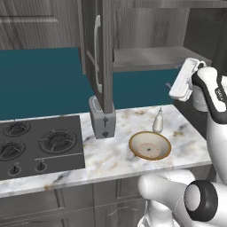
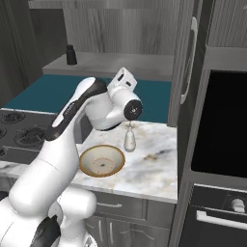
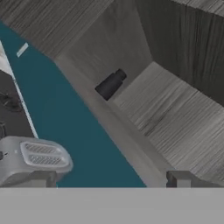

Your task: Retrieve the bottle and the shaker from the cabinet and place them next to the mixing bowl on the counter. Then add garlic from the fridge to the mixing bowl.

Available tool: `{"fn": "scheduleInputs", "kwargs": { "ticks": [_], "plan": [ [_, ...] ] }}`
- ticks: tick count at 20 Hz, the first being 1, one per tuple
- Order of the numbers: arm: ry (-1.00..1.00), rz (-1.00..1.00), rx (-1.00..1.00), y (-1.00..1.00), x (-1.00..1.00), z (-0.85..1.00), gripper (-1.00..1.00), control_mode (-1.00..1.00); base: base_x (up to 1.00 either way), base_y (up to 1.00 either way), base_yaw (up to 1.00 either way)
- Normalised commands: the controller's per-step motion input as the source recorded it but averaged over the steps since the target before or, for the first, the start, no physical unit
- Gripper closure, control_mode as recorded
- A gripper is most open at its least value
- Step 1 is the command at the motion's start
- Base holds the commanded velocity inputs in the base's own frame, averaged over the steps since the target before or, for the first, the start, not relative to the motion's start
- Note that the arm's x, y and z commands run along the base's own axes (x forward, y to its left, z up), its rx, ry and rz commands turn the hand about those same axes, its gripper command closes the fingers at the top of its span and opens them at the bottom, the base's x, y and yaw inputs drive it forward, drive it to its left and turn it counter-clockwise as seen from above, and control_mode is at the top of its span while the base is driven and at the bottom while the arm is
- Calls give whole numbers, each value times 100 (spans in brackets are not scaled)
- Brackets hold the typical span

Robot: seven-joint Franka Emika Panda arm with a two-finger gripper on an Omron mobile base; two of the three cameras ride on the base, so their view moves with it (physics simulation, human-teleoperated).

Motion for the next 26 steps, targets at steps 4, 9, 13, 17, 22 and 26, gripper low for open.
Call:
{"fn": "scheduleInputs", "kwargs": {
  "ticks": [4, 9, 13, 17, 22, 26],
  "plan": [
    [-1, -21, -9, 8, -14, 54, -100, -100, 0, 0, 0],
    [-6, 3, -37, 24, -6, 41, -100, -100, 0, 0, 0],
    [-1, 23, -38, 7, -2, 35, -100, -100, 0, 0, 0],
    [0, 30, -35, 0, 0, 26, -100, -100, 0, 0, 0],
    [-22, 31, -36, 10, -6, 18, -100, -100, 0, 0, 0],
    [-47, 25, -40, 25, -8, 2, -100, -100, 0, 0, 0]
  ]
}}
